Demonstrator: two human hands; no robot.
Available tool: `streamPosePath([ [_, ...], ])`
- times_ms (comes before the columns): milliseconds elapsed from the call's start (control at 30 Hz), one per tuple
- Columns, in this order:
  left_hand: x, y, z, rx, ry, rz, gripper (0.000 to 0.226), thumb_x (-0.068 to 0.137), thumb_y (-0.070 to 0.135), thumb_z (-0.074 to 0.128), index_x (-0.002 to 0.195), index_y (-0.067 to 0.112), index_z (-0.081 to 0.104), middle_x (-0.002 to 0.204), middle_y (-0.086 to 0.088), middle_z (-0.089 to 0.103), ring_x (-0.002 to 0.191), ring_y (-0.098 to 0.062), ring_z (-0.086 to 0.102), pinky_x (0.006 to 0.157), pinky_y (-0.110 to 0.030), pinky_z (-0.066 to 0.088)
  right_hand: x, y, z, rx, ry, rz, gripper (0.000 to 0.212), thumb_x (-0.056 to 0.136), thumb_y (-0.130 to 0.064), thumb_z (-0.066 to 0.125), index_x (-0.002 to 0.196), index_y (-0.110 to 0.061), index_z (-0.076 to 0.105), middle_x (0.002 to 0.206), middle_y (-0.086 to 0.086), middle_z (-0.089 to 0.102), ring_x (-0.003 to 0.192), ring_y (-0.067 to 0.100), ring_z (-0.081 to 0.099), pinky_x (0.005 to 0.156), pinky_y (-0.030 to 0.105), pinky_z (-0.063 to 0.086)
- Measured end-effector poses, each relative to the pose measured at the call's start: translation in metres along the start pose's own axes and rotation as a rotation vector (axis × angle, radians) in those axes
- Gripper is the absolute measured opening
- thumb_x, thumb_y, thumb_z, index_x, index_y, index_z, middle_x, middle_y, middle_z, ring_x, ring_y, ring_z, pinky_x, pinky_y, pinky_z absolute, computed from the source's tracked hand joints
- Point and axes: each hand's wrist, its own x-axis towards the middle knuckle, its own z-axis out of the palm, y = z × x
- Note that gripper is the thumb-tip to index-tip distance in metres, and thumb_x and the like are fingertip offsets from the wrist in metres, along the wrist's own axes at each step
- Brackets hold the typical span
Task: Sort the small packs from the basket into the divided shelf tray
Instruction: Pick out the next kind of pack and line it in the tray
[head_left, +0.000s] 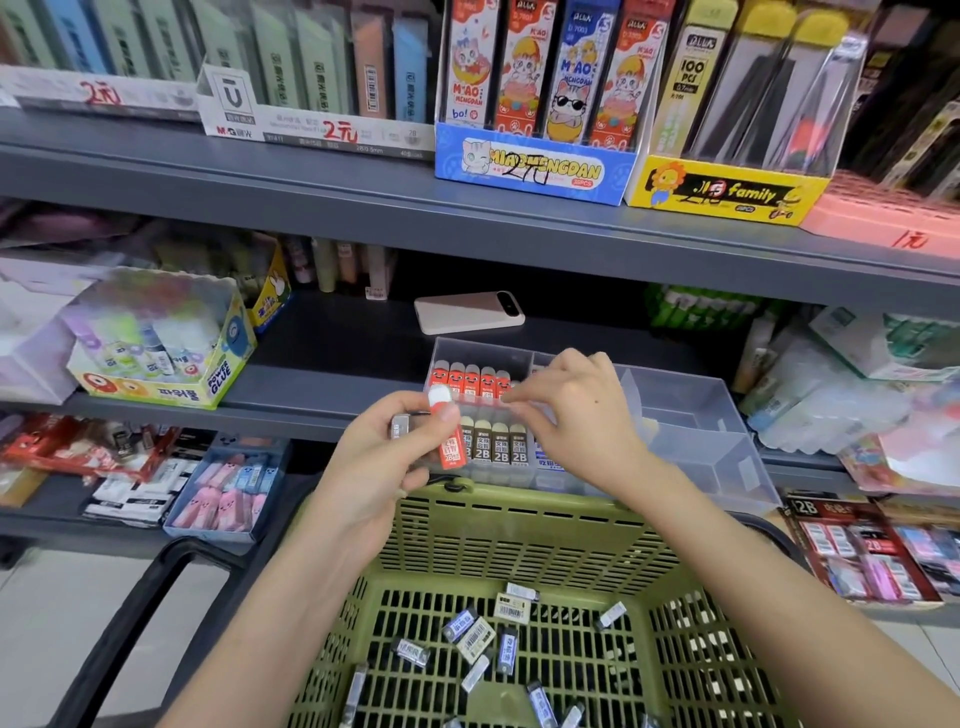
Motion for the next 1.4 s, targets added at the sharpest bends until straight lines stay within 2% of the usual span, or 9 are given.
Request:
streamPosePath([
  [133, 0.005, 0.001, 0.006, 0.251, -0.018, 0.093, 0.035, 0.051, 0.046, 0.080, 0.078, 0.027, 0.070, 0.070, 0.007, 0.068, 0.060, -0.003, 0.063, 0.053, -0.015, 0.044, 0.007, -0.024, -0.026, 0.775, -0.184, 0.216, 0.011, 0.089, -0.027, 0.061, 0.089, -0.026, 0.072, 0.084, -0.017, 0.070, 0.081, -0.001, 0.061, 0.072, 0.012, 0.043],
  [267, 0.013, 0.000, 0.011, 0.433, -0.015, 0.196, 0.024, 0.060, 0.038, 0.084, 0.075, 0.029, 0.067, 0.069, 0.011, 0.066, 0.061, 0.002, 0.059, 0.063, -0.018, 0.044, 0.012, -0.028, -0.034, 0.905, -0.311, 0.237, 0.005, 0.083, -0.018, 0.070, 0.085, -0.015, 0.072, 0.072, -0.005, 0.071, 0.069, 0.003, 0.063, 0.071, 0.020, 0.051],
  [367, 0.015, 0.002, 0.012, 0.397, -0.022, 0.185, 0.033, 0.058, 0.055, 0.077, 0.081, 0.034, 0.065, 0.074, 0.011, 0.067, 0.063, 0.000, 0.058, 0.063, -0.021, 0.043, 0.023, -0.010, -0.032, 0.919, -0.149, 0.310, 0.006, 0.082, -0.012, 0.069, 0.081, -0.018, 0.072, 0.078, 0.000, 0.072, 0.072, 0.005, 0.063, 0.073, 0.023, 0.050],
  [500, 0.018, 0.005, 0.009, 0.209, -0.010, 0.151, 0.021, 0.091, 0.042, 0.053, 0.101, 0.026, 0.063, 0.079, 0.004, 0.063, 0.078, -0.015, 0.054, 0.070, -0.028, 0.043, 0.044, 0.024, -0.022, 0.715, 0.108, 0.432, 0.017, 0.081, -0.007, 0.067, 0.077, -0.023, 0.069, 0.084, -0.007, 0.071, 0.075, -0.002, 0.063, 0.076, 0.016, 0.048],
  [700, 0.022, 0.000, 0.005, 0.054, 0.022, 0.132, 0.030, 0.100, 0.009, 0.037, 0.108, 0.026, 0.061, 0.084, 0.003, 0.072, 0.082, -0.009, 0.065, 0.063, -0.023, 0.050, 0.046, 0.028, 0.015, 0.196, 0.001, 0.183, 0.011, 0.082, -0.017, 0.065, 0.078, -0.012, 0.074, 0.082, -0.011, 0.071, 0.089, 0.014, 0.044, 0.081, 0.026, 0.037],
  [933, 0.025, -0.008, -0.002, 0.021, -0.003, 0.191, 0.017, 0.091, 0.015, 0.055, 0.107, 0.010, 0.052, 0.100, -0.001, 0.074, 0.097, -0.016, 0.069, 0.073, -0.026, 0.052, 0.044, 0.039, 0.028, 0.174, -0.107, 0.328, 0.020, 0.087, -0.033, 0.062, 0.103, -0.023, 0.069, 0.096, -0.005, 0.072, 0.108, 0.019, 0.052, 0.100, 0.030, 0.030],
  [1033, 0.027, -0.008, -0.003, -0.041, -0.006, 0.176, 0.020, 0.085, 0.014, 0.060, 0.103, 0.007, 0.057, 0.099, -0.006, 0.074, 0.096, -0.019, 0.070, 0.072, -0.022, 0.055, 0.042, 0.040, 0.034, 0.014, -0.027, 0.263, 0.019, 0.084, -0.032, 0.064, 0.098, -0.021, 0.069, 0.087, -0.005, 0.071, 0.109, 0.020, 0.048, 0.093, 0.028, 0.021],
  [1200, 0.028, -0.008, -0.002, -0.125, 0.038, 0.139, 0.022, 0.065, 0.022, 0.071, 0.087, 0.017, 0.071, 0.082, -0.005, 0.072, 0.084, -0.019, 0.067, 0.074, -0.027, 0.055, 0.041, 0.043, 0.038, -0.218, 0.085, 0.091, 0.007, 0.074, -0.022, 0.072, 0.073, -0.018, 0.078, 0.080, 0.005, 0.064, 0.084, 0.033, 0.053, 0.075, 0.037, 0.034],
  [1400, 0.025, -0.004, -0.001, -0.080, 0.074, 0.134, 0.024, 0.059, 0.029, 0.076, 0.082, 0.025, 0.075, 0.082, -0.001, 0.073, 0.080, -0.016, 0.063, 0.077, -0.030, 0.053, 0.038, 0.044, 0.033, -0.363, -0.207, 0.038, 0.035, 0.097, -0.042, 0.039, 0.102, -0.029, 0.071, 0.103, 0.001, 0.060, 0.106, 0.025, 0.044, 0.089, 0.035, 0.026],
])
